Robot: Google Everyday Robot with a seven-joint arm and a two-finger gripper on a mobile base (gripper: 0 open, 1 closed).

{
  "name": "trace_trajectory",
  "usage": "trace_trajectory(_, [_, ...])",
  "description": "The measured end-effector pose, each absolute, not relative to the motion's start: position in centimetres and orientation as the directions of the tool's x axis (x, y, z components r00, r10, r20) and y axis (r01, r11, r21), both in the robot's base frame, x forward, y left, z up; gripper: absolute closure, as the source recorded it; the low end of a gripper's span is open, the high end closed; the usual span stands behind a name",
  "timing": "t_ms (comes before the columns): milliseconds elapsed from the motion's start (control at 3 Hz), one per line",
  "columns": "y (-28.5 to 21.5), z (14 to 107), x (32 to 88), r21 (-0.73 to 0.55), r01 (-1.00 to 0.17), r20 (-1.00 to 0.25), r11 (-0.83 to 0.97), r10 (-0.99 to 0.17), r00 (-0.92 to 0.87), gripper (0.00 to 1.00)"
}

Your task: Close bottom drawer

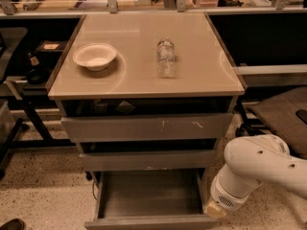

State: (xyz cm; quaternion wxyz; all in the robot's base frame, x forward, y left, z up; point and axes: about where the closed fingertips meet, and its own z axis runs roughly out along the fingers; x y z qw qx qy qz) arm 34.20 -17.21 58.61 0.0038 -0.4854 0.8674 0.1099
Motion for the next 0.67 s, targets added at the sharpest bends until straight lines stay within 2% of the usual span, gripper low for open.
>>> trace_trajectory(667, [-17.2,55.0,33.3,0.223,-0.813,-0.109,0.537,-0.815,-0.569,1.00])
